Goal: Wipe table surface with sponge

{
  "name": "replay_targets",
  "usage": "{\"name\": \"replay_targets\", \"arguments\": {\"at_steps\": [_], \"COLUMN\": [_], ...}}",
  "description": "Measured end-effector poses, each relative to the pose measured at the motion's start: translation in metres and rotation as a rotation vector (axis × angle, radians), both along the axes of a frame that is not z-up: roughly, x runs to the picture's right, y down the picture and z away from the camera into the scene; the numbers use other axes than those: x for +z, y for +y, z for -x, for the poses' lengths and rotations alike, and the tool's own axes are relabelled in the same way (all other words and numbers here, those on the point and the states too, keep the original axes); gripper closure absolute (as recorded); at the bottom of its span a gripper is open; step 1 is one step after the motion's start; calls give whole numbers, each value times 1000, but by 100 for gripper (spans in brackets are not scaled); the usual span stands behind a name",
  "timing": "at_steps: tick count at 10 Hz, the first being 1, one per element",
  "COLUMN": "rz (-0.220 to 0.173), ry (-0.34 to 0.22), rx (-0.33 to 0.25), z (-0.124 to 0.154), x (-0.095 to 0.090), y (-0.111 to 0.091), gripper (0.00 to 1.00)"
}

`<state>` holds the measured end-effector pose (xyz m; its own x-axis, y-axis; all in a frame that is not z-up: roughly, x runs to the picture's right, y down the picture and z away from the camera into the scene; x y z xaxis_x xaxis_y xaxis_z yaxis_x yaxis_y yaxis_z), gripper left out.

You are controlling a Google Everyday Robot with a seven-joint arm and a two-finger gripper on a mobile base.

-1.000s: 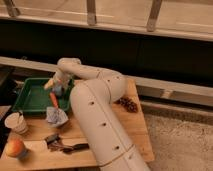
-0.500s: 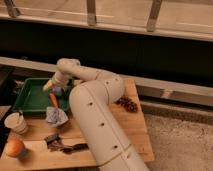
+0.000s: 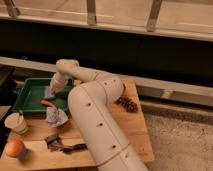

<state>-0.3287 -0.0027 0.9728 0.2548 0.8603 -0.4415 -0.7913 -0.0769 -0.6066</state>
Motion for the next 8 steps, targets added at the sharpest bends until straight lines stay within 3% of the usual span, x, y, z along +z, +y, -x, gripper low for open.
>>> {"name": "replay_targets", "arguments": {"at_steps": [2,5,8], "rz": [3,-4,-55], "ry": [3,-3,-17], "rx": [0,14,23], "z": [-2,-5,-13], "x": [1,-4,-30], "y": [2,-5,-38], "gripper": [100,100,100]}}
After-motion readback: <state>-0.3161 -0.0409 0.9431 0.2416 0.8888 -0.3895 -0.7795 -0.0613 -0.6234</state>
